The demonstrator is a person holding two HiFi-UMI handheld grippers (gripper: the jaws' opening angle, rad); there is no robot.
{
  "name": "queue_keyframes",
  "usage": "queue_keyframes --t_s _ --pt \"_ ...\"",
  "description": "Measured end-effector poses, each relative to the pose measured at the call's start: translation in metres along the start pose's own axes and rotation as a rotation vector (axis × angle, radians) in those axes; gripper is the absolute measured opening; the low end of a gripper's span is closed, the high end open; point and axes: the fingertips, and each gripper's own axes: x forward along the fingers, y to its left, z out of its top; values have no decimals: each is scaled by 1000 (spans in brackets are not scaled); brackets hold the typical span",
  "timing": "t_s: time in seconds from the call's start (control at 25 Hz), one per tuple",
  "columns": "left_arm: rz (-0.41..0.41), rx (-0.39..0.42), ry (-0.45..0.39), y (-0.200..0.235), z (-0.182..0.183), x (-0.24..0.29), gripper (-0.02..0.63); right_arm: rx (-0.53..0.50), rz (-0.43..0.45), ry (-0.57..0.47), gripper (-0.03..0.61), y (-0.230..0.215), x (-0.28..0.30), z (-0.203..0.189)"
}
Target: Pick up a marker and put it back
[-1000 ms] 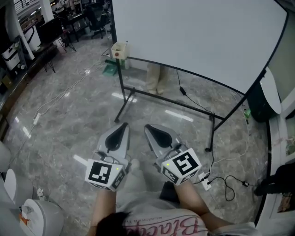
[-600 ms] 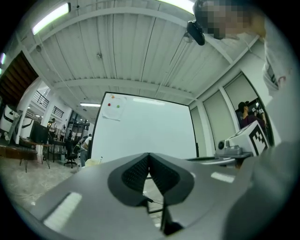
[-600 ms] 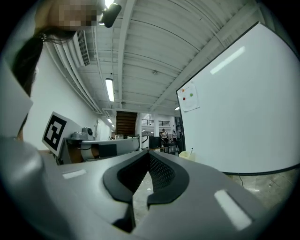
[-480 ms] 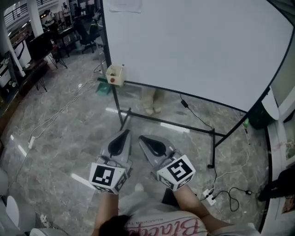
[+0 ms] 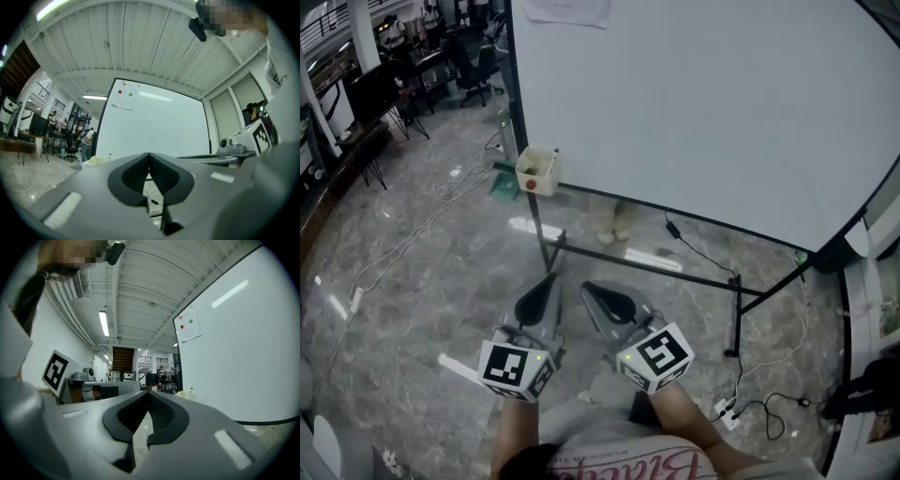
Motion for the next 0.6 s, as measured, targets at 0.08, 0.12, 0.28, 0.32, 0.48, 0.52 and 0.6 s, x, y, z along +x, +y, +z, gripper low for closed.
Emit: queue_keyframes --t_s 0.08,0.12,0.28,0.32,0.48,0.52,0.6 --pt "2 3 18 6 -6 12 -1 16 -2 6 2 -12 8 -4" --pt "1 4 26 10 -9 19 -2 23 -2 6 2 -19 14 -6" --pt "4 9 47 28 -21 48 -1 44 11 5 2 -46 39 -15" --pt "11 12 48 34 -22 56 -1 46 16 7 2 -55 48 -16" --pt "45 24 32 65 -14 90 -1 36 39 -4 2 -87 86 -9" --pt "54 28 25 72 -11 99 0 30 46 -6 2 -94 96 -6" --pt "66 35 23 84 -9 116 0 26 59 -3 2 -109 114 -4"
